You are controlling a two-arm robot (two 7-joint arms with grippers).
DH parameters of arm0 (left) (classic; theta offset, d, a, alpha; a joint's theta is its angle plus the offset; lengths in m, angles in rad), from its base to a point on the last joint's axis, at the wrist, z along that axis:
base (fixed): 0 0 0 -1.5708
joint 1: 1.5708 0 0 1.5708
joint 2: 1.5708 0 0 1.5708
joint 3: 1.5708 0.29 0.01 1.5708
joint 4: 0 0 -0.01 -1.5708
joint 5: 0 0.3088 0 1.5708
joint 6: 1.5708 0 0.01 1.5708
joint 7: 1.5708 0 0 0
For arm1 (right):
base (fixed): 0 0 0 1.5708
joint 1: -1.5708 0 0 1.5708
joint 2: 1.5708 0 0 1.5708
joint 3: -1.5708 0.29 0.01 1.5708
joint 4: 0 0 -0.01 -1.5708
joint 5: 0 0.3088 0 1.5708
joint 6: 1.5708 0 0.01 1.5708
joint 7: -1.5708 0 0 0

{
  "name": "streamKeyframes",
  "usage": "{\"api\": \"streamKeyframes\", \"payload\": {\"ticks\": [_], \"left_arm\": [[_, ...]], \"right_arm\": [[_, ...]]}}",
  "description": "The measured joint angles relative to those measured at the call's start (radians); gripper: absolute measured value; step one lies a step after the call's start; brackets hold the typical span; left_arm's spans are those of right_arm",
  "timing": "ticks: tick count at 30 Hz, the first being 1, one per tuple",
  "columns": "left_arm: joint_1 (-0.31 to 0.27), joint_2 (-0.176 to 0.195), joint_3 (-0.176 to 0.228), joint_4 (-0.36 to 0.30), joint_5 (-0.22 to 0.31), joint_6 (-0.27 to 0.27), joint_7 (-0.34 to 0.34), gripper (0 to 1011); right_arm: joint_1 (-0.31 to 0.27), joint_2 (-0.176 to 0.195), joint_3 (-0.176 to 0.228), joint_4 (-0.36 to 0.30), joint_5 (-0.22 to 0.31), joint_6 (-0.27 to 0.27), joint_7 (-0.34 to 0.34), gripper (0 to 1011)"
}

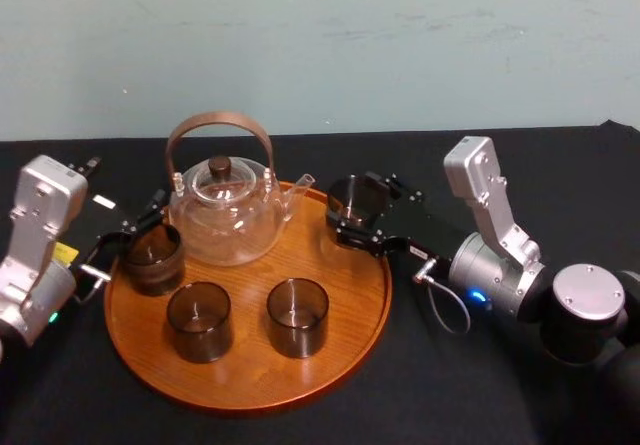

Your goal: Pick up the glass from the table and place it on the tray.

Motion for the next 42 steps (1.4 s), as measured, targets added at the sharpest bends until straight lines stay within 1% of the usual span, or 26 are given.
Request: {"api": "streamKeyframes", "payload": {"ticks": [7,20,32,42], "left_arm": [[0.0,0.0,0.0,0.0,0.0,0.0,0.0,1001],[0.0,0.0,0.0,0.0,0.0,0.0,0.0,1001],[0.0,0.0,0.0,0.0,0.0,0.0,0.0,1001],[0.0,0.0,0.0,0.0,0.0,0.0,0.0,1002]], "right_arm": [[0.019,-0.019,-0.011,0.041,-0.004,-0.008,0.008,904],[0.033,-0.04,-0.029,0.08,-0.008,-0.022,0.026,904],[0.038,-0.048,-0.042,0.1,-0.012,-0.027,0.035,905],[0.039,-0.05,-0.045,0.112,-0.014,-0.033,0.036,904]]}}
